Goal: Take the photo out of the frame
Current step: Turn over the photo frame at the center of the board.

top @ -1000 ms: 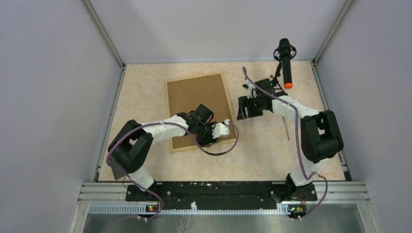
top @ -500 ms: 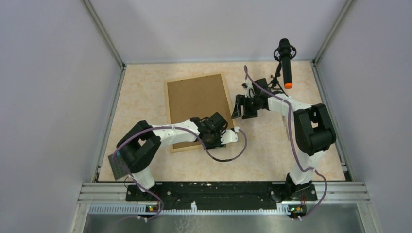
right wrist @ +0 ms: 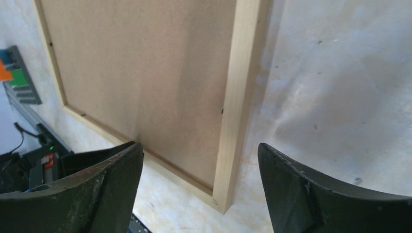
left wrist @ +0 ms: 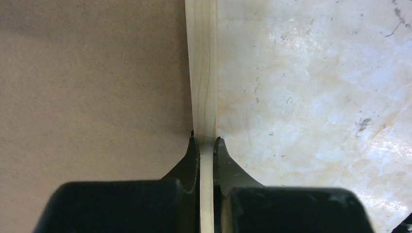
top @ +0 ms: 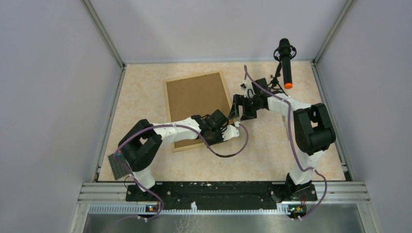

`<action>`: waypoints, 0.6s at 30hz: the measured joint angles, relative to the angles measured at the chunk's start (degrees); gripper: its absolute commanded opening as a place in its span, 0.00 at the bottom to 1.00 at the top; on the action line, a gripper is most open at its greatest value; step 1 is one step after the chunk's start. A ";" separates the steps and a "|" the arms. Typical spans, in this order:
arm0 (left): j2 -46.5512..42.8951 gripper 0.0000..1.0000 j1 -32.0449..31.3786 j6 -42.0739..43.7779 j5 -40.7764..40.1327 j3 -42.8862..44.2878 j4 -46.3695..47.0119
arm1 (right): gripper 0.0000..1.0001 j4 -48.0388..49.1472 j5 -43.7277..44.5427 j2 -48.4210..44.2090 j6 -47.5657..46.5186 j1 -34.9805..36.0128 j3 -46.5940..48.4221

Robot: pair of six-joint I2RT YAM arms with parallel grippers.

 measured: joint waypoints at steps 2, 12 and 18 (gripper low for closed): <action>-0.72 0.00 0.63 -0.13 1.66 -0.57 0.48 | 0.88 -0.85 -2.03 0.00 -0.28 0.00 0.02; -7.17 0.00 2.27 0.09 5.09 -3.02 -2.84 | 0.89 -3.63 -8.31 0.13 -0.90 -1.16 0.02; -11.21 0.00 3.72 0.09 8.07 -3.34 -3.23 | 0.88 -2.27 -13.90 1.79 0.68 -1.64 -0.09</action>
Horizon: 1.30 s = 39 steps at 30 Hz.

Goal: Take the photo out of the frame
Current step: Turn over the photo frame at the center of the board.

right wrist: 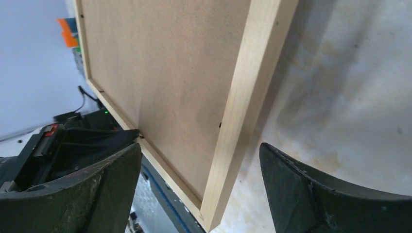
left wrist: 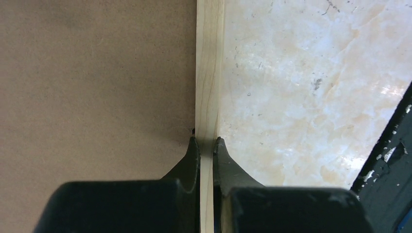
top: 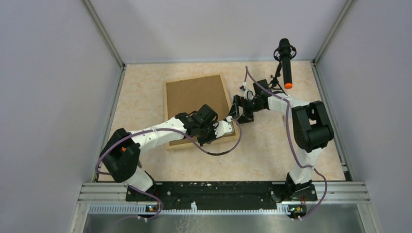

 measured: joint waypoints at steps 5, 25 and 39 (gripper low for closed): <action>-3.61 0.00 0.92 0.20 2.12 -1.03 -0.28 | 0.86 5.97 -6.01 2.36 5.25 0.02 -0.50; -13.60 0.00 2.05 2.60 12.37 -8.15 1.81 | 0.71 43.85 -18.43 9.62 36.63 1.60 -9.46; -17.38 0.39 2.78 2.91 13.94 -11.45 2.10 | 0.00 61.48 -18.73 15.93 51.76 2.95 -10.99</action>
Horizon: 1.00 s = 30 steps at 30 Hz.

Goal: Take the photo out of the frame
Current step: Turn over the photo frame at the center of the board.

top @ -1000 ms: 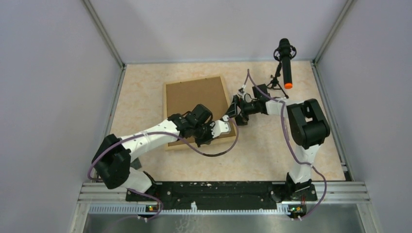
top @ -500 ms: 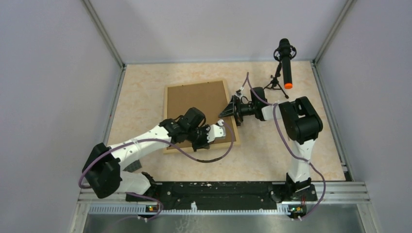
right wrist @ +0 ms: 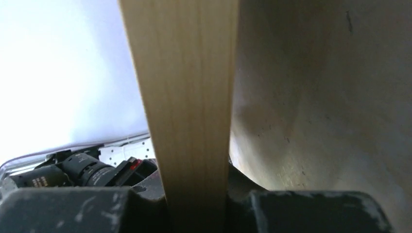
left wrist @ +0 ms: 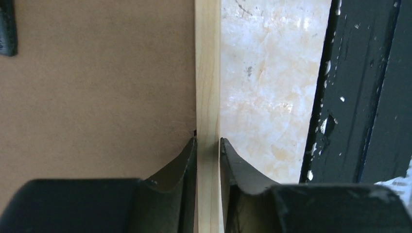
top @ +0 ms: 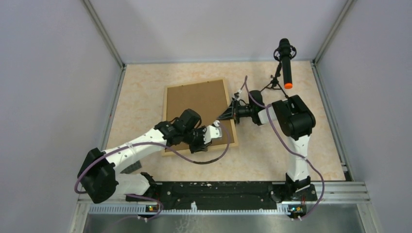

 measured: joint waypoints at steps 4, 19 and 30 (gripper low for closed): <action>-0.35 0.77 1.60 -2.38 1.62 1.77 -0.37 | 0.00 -4.70 2.10 -2.08 -4.57 0.35 0.07; 6.36 0.99 28.30 -18.10 4.87 34.51 -6.49 | 0.00 -58.75 17.31 -10.69 -35.89 1.25 26.49; 17.49 0.99 55.93 -36.46 6.45 43.89 -6.40 | 0.00 -85.55 30.58 -13.60 -57.42 5.73 51.43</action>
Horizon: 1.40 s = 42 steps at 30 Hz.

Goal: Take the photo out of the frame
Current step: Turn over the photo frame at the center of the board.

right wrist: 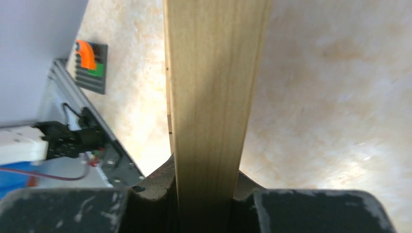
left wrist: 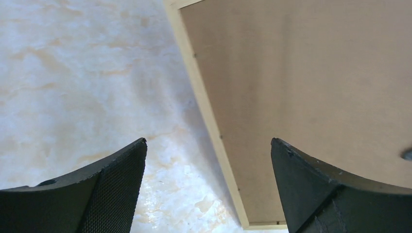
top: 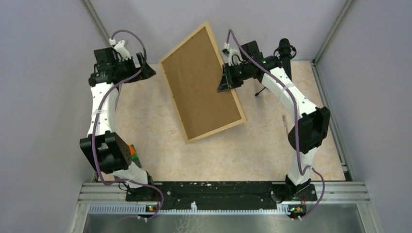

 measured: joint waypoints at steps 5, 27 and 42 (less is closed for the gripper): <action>2.51 0.99 4.46 -1.57 -0.07 1.36 0.17 | 0.00 -2.78 8.00 -1.77 -12.55 4.70 9.55; 5.81 0.99 10.75 -1.57 -0.52 1.64 2.60 | 0.00 69.35 37.33 -22.62 -84.21 20.33 -60.17; 5.03 0.99 10.75 -0.70 1.22 -10.14 4.02 | 0.00 125.90 37.51 -2.10 -96.32 23.87 -88.24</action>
